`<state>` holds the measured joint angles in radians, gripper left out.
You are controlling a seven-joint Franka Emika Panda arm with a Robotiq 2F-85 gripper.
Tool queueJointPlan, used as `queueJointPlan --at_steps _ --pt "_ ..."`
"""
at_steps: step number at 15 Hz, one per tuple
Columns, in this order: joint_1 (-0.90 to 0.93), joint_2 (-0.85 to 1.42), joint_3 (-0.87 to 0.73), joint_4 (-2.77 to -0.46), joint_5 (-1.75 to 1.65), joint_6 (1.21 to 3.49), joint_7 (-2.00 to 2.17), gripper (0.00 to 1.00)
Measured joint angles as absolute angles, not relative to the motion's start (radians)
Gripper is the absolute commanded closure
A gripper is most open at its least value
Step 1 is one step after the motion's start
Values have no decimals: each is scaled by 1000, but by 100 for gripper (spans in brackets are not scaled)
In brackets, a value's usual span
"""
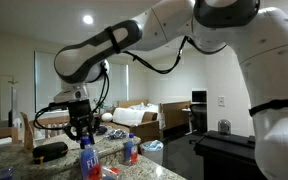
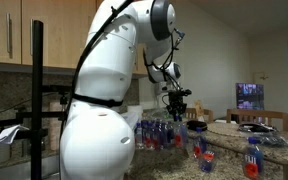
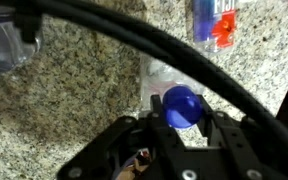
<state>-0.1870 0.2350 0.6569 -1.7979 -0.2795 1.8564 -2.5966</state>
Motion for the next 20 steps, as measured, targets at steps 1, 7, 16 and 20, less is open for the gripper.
queueJointPlan --at_steps 1,7,16,20 --pt "-259 256 718 -1768 -309 1834 -2597 87" --pt "-680 391 1076 -1615 -495 1694 -2597 65" --pt "-625 404 1044 -1612 -496 1697 -2596 87" --pt "-639 466 1050 -1566 -542 1691 -2597 87"
